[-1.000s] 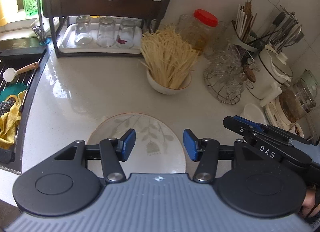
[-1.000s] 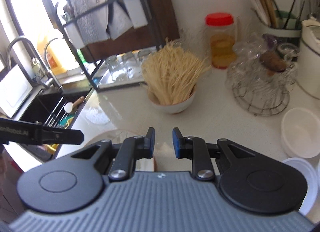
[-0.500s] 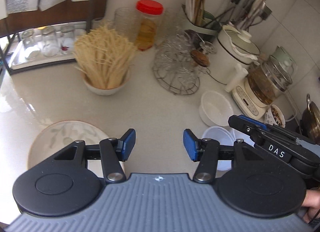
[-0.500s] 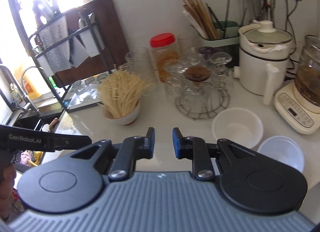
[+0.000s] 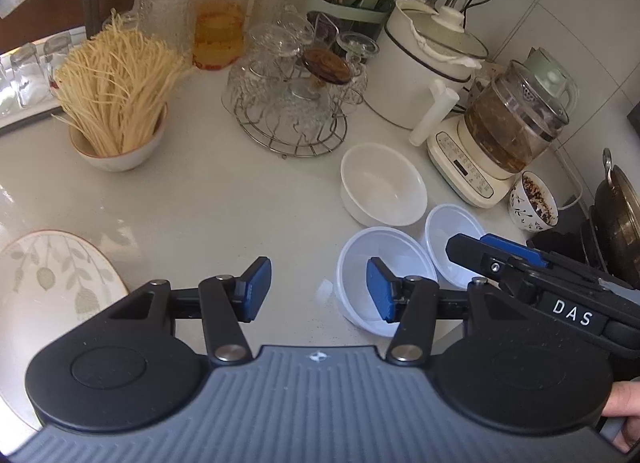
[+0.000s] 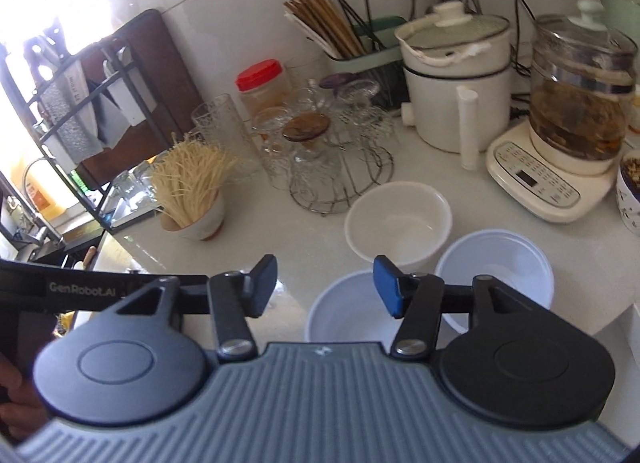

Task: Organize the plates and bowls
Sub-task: 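Move both grippers to a white plastic bowl and grip its rim, then lift the white plastic bowl with both grippers and carry it beside the plate stack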

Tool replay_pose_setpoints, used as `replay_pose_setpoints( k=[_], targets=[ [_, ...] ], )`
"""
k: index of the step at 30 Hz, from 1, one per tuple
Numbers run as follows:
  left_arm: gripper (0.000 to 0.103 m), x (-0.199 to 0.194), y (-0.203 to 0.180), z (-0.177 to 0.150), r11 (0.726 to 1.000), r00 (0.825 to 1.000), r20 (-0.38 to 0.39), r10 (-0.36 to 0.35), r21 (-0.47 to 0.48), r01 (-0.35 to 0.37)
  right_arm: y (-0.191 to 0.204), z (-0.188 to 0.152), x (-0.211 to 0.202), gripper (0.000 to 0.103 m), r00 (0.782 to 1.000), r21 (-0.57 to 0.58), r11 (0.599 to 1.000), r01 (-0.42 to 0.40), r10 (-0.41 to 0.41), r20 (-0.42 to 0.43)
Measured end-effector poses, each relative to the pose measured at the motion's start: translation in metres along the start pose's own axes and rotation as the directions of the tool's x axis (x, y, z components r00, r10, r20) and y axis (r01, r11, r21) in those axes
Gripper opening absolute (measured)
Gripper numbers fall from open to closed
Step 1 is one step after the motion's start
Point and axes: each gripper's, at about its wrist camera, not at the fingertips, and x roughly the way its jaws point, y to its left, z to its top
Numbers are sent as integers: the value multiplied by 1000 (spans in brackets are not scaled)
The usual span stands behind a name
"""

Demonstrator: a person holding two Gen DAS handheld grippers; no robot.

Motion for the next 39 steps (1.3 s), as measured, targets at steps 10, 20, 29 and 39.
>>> replay_pose_setpoints(
  k=[10,20,29,39],
  targets=[
    [59,47,-11,-14,990,997,-74,1,-141,-11,-55,-20,11,57,994,141,990,-19,35,-107],
    [57,77,-16,-24,981,991,-131,23,-187,-47,-83,-40,42,50,965,217,976,-36,90,-247],
    [37,101,-12,-25,972,986,-165,23,-229,-61,-95,-45,61,34,950,240,970,-32,104,-296],
    [11,107,-11,-26,969,985,-173,13,-243,-55,-99,-44,68,19,946,247,967,-60,135,-296]
  ],
)
